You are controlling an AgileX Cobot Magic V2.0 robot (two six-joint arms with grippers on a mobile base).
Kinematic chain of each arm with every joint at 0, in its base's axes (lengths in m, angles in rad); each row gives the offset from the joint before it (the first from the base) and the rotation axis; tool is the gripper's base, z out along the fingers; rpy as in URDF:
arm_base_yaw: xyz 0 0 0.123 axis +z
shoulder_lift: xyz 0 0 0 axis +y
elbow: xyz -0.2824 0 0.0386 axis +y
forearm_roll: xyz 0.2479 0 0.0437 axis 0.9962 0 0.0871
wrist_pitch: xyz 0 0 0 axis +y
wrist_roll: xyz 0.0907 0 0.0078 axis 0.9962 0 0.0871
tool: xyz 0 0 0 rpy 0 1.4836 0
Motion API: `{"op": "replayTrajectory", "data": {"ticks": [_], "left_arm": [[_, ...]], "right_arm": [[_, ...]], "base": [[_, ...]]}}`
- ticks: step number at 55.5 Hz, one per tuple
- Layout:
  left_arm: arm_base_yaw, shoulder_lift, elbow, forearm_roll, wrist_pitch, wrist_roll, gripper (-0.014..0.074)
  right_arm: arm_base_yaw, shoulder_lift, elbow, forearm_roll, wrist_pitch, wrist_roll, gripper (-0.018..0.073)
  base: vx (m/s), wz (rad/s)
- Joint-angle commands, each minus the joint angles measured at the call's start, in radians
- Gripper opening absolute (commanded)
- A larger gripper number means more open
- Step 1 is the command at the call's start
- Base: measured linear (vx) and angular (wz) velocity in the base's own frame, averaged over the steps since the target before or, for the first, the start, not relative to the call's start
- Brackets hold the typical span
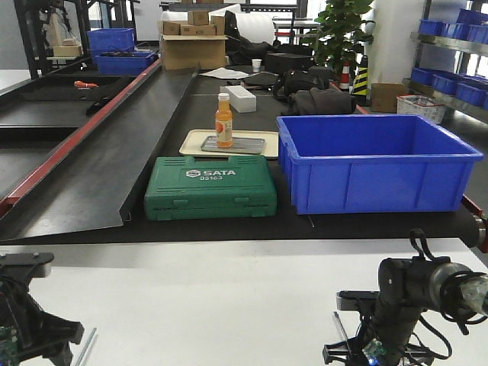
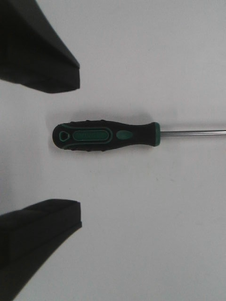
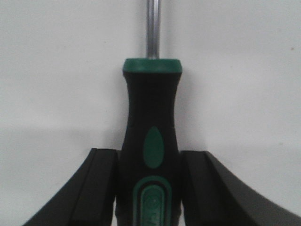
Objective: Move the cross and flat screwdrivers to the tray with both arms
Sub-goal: 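Close both grippers on the screwdriver handles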
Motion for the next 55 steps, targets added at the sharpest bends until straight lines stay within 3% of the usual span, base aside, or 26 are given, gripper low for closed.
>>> {"op": "replayTrajectory", "data": {"ticks": [1,14,23,39,47,50,52,55], "left_arm": [[-0.001,0.02,-0.037,-0.029,-0.037,-0.008,0.0594],[-0.001,0.15,-0.037,-0.023,-0.107,-0.018,0.0594],[-0.001,0.208,-0.037,0.002,-0.154,-0.07,0.0578],[-0.001,0.291,-0.037,0.002,-0.159,-0.093,0.0502],[-0.001,0.319,-0.037,0.008,-0.146,-0.093,0.0363],[-0.001,0.323,-0.037,0.008,-0.135,-0.093,0.0252],[-0.001,0.323,-0.037,0.009,-0.129,-0.092,0.0112],[-0.001,0.317,-0.037,0.009,-0.128,-0.092,-0.0009]], "right_arm": [[-0.002,-0.034,-0.017,0.037,-0.057,0.001,-0.0008],[-0.002,-0.034,-0.017,0.034,-0.027,0.001,-0.0008],[-0.002,-0.034,-0.017,0.034,-0.011,0.0,-0.0008],[-0.002,-0.034,-0.017,0.035,-0.005,-0.002,-0.0008],[-0.002,-0.034,-0.017,0.034,-0.005,-0.002,-0.0008],[-0.002,-0.034,-0.017,0.034,-0.006,-0.003,-0.0008],[-0.002,-0.034,-0.017,0.034,-0.008,-0.003,-0.0008],[-0.002,-0.034,-0.017,0.034,-0.009,-0.008,-0.0008]], "base": [[0.0,0.0],[0.0,0.0],[0.0,0.0],[0.0,0.0],[0.0,0.0],[0.0,0.0],[0.0,0.0],[0.0,0.0]]}}
